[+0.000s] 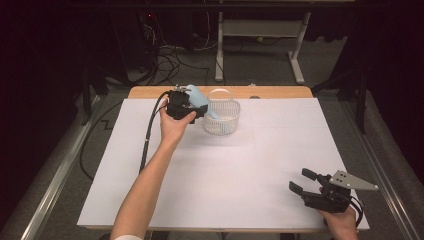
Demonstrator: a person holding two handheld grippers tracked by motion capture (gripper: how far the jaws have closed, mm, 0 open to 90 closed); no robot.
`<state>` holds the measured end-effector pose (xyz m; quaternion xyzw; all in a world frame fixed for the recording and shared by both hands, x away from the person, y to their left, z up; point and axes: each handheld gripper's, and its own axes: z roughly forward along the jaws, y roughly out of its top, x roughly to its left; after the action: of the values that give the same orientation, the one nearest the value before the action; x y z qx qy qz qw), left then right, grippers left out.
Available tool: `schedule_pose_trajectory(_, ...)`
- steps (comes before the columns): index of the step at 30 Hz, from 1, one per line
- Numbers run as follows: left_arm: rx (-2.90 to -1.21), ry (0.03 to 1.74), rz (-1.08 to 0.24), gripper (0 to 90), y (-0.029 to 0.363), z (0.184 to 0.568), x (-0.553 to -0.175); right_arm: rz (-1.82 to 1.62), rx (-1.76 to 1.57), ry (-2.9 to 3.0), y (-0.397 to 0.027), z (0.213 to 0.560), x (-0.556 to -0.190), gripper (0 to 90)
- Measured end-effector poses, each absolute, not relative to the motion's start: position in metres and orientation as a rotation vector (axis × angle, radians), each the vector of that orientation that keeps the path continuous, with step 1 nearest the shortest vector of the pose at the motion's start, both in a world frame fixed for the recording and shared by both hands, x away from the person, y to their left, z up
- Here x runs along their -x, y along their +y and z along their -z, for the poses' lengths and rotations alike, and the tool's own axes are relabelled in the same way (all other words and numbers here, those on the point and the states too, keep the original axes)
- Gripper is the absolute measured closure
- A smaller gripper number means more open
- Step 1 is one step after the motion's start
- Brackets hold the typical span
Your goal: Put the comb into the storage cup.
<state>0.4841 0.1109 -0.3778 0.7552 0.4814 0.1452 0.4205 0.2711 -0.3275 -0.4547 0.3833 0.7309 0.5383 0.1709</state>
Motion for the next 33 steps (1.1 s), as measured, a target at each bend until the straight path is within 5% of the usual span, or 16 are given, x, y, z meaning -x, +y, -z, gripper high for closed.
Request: schedule_pose_trajectory(33, -1.942, 1.166, -0.38, 23.0, 0.121, 0.383, -0.468, -1.517, -1.091, 2.082, -0.327, 0.455, -0.271, 26.5)
